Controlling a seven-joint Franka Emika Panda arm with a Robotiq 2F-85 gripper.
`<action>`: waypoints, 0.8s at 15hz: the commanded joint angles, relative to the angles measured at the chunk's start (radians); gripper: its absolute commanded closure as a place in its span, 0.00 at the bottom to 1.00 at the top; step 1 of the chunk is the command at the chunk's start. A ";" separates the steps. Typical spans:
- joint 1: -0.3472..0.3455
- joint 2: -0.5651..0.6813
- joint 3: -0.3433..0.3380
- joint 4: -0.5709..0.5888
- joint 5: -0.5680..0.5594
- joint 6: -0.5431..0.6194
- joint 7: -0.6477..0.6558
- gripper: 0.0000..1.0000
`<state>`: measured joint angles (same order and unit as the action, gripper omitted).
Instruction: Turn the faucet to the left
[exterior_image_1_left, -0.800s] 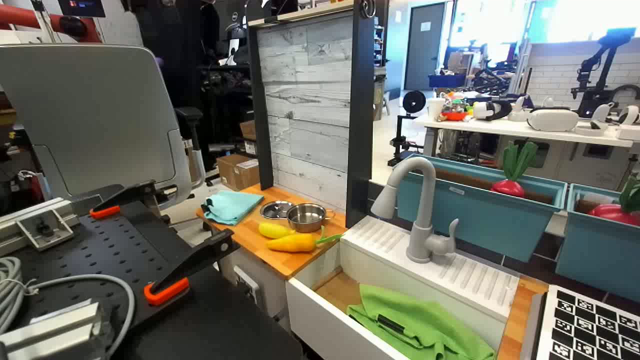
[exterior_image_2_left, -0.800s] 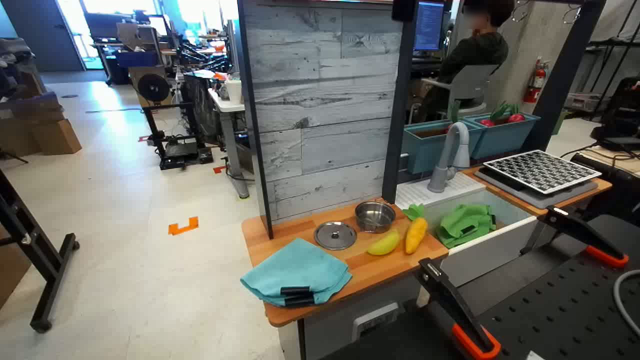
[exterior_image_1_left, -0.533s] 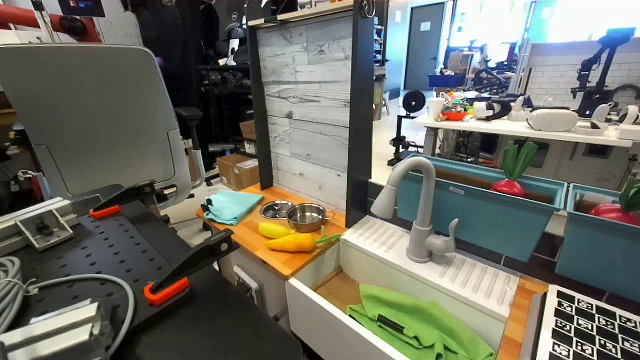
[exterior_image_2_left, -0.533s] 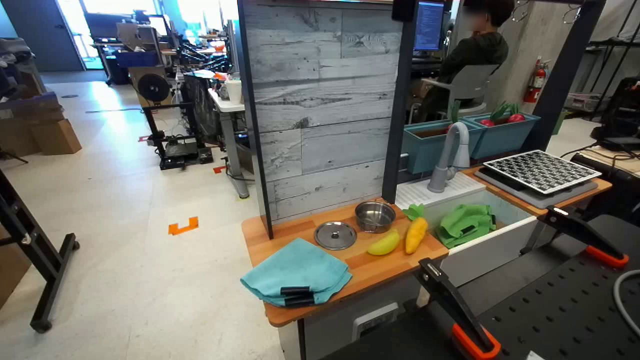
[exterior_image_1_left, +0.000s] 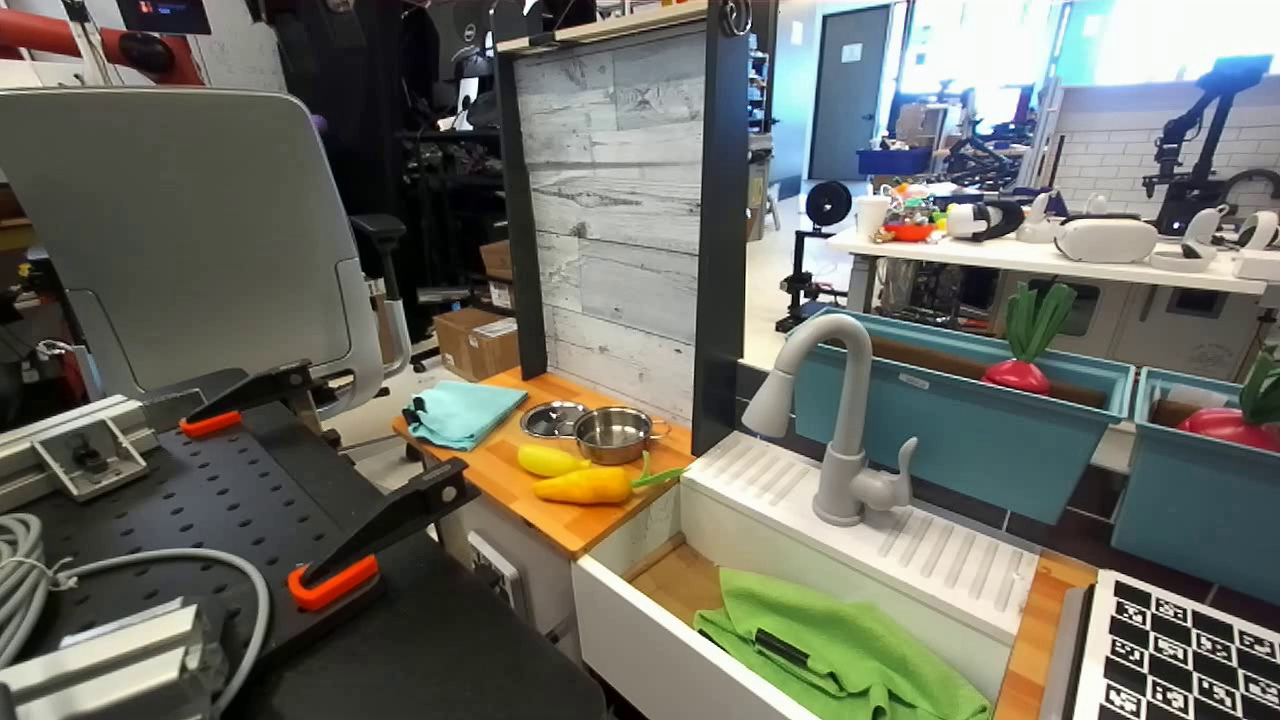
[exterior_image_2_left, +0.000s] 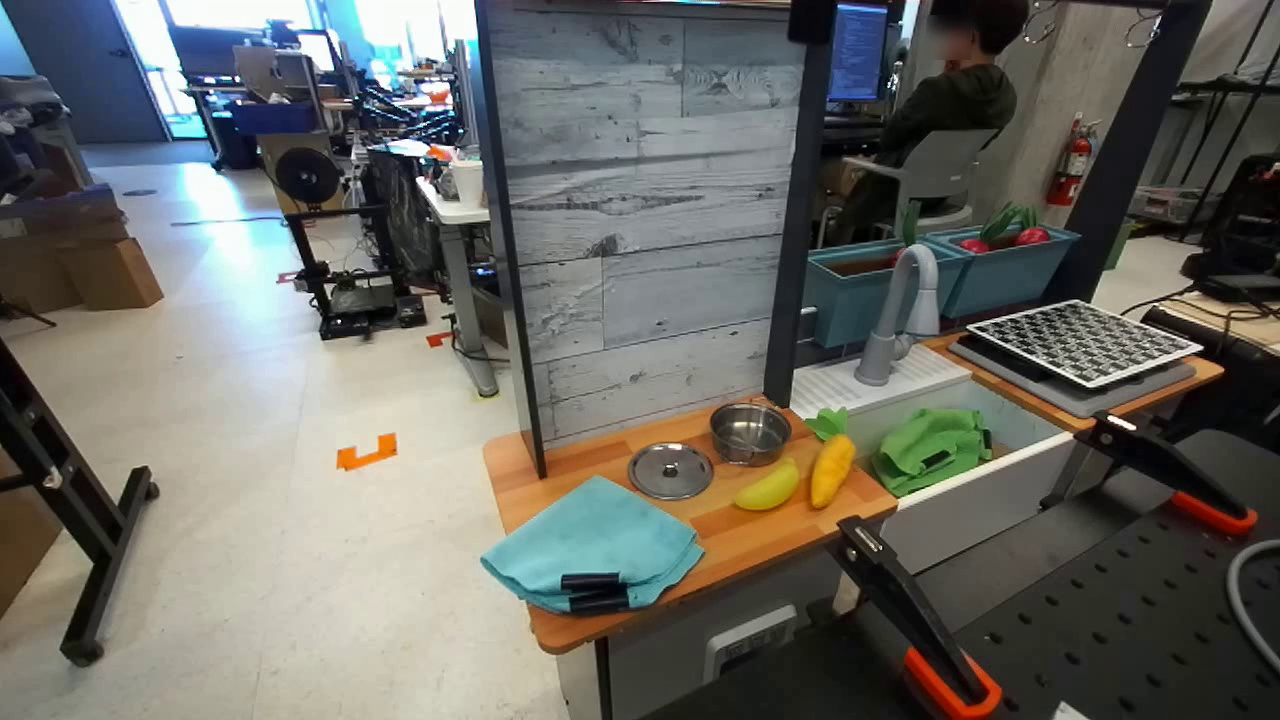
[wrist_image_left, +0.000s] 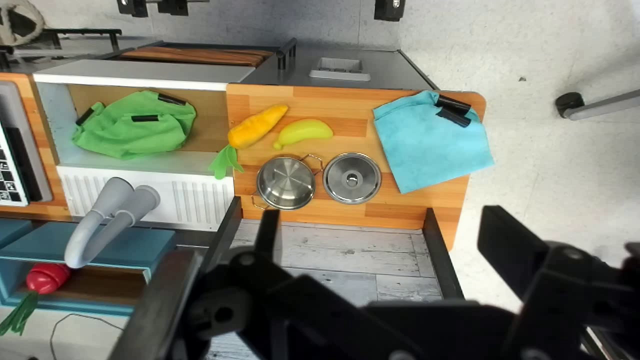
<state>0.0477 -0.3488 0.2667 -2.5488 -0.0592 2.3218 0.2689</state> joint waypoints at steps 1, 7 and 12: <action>-0.010 0.044 -0.041 -0.005 -0.033 0.065 0.019 0.00; -0.073 0.183 -0.138 0.036 -0.033 0.193 -0.007 0.00; -0.112 0.392 -0.251 0.171 0.010 0.233 -0.060 0.00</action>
<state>-0.0491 -0.0949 0.0649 -2.4844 -0.0694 2.5262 0.2337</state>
